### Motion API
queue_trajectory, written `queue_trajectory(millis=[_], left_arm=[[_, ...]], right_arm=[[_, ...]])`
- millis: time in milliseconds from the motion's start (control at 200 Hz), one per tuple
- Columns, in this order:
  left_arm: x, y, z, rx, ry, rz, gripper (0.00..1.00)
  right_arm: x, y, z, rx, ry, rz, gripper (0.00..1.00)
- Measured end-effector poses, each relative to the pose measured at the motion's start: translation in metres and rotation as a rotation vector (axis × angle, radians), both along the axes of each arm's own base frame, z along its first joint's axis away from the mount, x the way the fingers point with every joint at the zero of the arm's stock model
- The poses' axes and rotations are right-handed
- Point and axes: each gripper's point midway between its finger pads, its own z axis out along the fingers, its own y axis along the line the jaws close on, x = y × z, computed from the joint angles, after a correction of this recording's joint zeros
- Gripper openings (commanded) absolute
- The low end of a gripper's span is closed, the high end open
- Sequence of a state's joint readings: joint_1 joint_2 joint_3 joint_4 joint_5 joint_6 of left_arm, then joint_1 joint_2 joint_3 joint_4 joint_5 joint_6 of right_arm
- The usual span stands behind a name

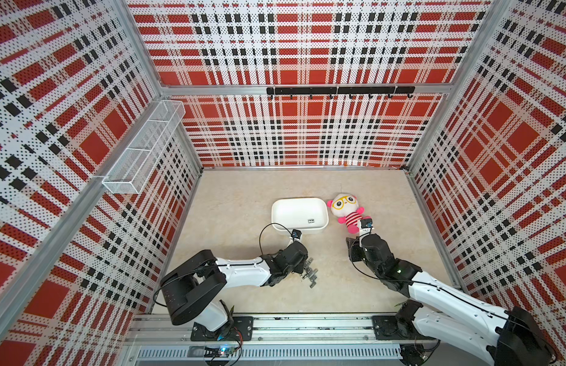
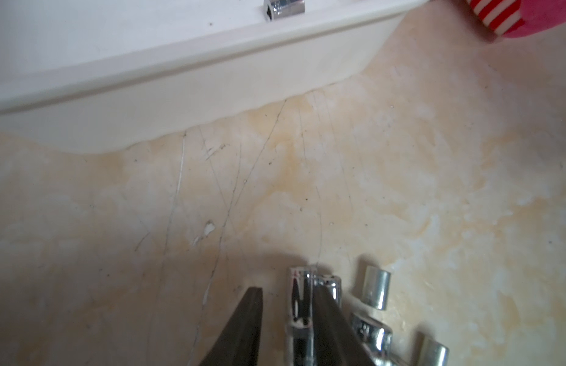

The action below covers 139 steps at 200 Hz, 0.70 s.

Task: Put the socket on the desktop into the storage box
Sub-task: Pick up the socket head from the center of the board.

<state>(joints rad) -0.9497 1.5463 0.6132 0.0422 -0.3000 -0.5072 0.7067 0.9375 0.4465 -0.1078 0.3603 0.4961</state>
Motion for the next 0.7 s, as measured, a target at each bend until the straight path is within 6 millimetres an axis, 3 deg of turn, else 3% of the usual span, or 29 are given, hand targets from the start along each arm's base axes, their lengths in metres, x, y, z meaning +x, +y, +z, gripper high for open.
queue_trajectory(millis=[466,696], left_arm=[[0.0055,0.0017,-0.0005,0.024,-0.010,0.004,0.31],[0.0082,0.0002,-0.0045,0.037,-0.004,0.003,0.26]], right_arm=[[0.0000,-0.0001,-0.0001,0.000,0.000,0.000,0.45],[-0.0001,0.0000,-0.0006,-0.002,0.002,0.001,0.45]])
